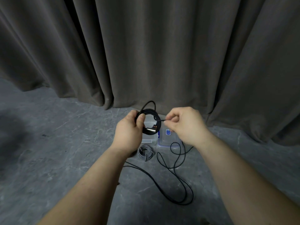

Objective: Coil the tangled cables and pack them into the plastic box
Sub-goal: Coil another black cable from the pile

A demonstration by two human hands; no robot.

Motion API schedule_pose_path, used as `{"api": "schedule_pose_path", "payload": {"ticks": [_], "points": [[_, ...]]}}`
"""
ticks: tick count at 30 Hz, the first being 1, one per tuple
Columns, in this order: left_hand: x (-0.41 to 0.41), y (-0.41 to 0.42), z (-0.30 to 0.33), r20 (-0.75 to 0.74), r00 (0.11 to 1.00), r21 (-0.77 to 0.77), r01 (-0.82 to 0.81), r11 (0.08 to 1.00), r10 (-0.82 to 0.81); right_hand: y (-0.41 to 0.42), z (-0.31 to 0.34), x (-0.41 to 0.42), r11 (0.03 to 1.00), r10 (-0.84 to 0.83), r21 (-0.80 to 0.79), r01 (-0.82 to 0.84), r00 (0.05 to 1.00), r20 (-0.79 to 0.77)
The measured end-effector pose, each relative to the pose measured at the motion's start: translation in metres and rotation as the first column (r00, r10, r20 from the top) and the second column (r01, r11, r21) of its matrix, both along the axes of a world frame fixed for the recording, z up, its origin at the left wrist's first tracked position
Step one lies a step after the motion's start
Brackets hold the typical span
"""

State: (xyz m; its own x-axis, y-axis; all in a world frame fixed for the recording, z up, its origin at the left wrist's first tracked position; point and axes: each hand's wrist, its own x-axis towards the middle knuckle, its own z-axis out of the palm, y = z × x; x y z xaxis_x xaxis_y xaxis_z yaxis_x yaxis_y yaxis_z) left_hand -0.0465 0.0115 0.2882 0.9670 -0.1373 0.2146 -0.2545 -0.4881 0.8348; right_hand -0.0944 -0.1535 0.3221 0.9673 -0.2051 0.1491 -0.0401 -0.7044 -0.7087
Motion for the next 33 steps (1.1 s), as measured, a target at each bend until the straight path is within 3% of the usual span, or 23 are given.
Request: {"api": "schedule_pose_path", "payload": {"ticks": [2,5,9,12,16,23,24,26,29,33], "points": [[0.002,0.001,0.0,0.009,1.0,0.008,-0.029,1.0,0.029,-0.001,0.002,-0.002,0.997,0.065,-0.04,-0.064,0.998,0.027],[0.005,0.005,0.003,0.035,0.996,-0.009,-0.079,0.997,0.08,-0.006,0.008,-0.006,0.986,0.149,-0.068,-0.152,0.988,-0.051],[0.012,0.012,0.006,0.037,0.986,-0.068,-0.162,0.984,0.164,-0.019,0.011,-0.008,0.988,0.117,-0.091,-0.122,0.991,-0.066],[0.009,0.009,0.005,0.029,0.989,-0.04,-0.144,0.989,0.145,-0.013,0.013,-0.011,0.961,0.105,-0.246,-0.129,0.988,-0.109],[0.003,0.003,0.004,0.042,0.995,0.001,-0.093,0.996,0.093,-0.001,0.02,-0.013,0.966,0.136,-0.2,-0.161,0.982,-0.132],[0.0,-0.002,0.001,0.078,0.993,0.08,-0.091,0.993,0.085,0.012,0.015,-0.009,0.934,0.159,-0.296,-0.199,0.975,-0.153],[0.0,-0.001,0.001,0.077,0.993,0.078,-0.094,0.992,0.088,0.011,0.014,-0.007,0.945,0.163,-0.259,-0.199,0.975,-0.154],[-0.001,-0.002,0.002,0.086,0.993,0.088,-0.093,0.992,0.085,0.011,0.013,-0.006,0.975,0.22,-0.006,-0.223,0.965,-0.142],[-0.005,-0.005,0.004,0.104,0.992,0.109,-0.083,0.991,0.072,0.015,0.015,-0.009,0.868,0.368,0.391,-0.307,0.926,-0.089],[0.0,0.0,0.003,0.093,0.992,0.097,-0.09,0.991,0.081,0.0,0.015,-0.01,0.782,0.391,0.557,-0.28,0.916,-0.087]]}}
